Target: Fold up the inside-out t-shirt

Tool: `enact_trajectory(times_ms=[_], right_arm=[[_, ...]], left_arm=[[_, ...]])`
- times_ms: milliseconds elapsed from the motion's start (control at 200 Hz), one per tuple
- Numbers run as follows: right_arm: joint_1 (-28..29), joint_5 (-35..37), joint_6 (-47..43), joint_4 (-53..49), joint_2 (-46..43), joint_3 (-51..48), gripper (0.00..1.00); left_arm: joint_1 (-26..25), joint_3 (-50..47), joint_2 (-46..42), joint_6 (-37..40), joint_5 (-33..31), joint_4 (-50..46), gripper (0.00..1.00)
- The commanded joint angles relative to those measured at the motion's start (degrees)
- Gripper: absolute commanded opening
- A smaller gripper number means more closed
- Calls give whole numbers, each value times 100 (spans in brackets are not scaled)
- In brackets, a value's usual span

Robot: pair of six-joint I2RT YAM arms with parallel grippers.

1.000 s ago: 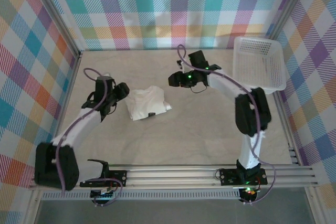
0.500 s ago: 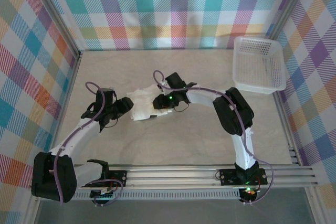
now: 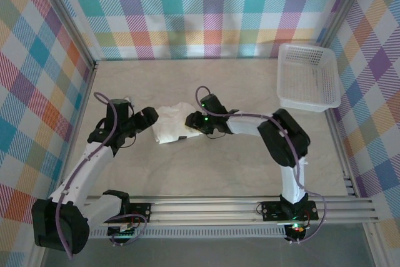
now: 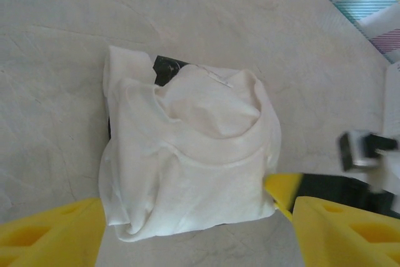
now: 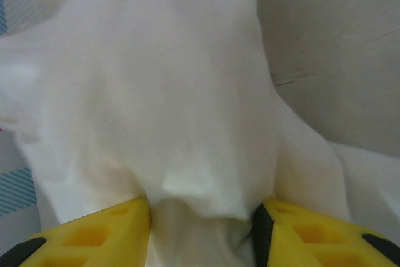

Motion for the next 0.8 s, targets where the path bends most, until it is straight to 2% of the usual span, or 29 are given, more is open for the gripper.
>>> enact_trajectory(times_ms=[0, 125, 270, 355, 425, 500, 635, 730, 800], right_arm=[[394, -26, 947, 348, 654, 682, 45], [729, 240, 1292, 490, 1602, 2028, 44], [746, -59, 1147, -329, 2960, 4500, 43], [704, -366, 999, -386, 3051, 4956, 45], [640, -517, 280, -401, 2536, 4680, 49], [503, -338, -334, -131, 1568, 3563, 53], [27, -284, -726, 196, -41, 1515, 55], [-130, -197, -1166, -22, -912, 647, 56], [-160, -84, -1345, -237, -1381, 217, 57]], left_arm=[[-30, 189, -303, 47, -213, -315, 80], [-22, 221, -368, -125, -322, -411, 82], [70, 412, -240, -356, -868, -855, 85], [316, 511, -42, -600, -973, -999, 85], [501, 550, 191, -731, -872, -907, 83], [662, 560, 573, -873, -879, -731, 81], [1059, 562, 1587, -1102, -594, 4, 75], [1095, 706, 2389, -1087, -256, 896, 72], [1102, 851, 2880, -1189, -295, 1279, 70]])
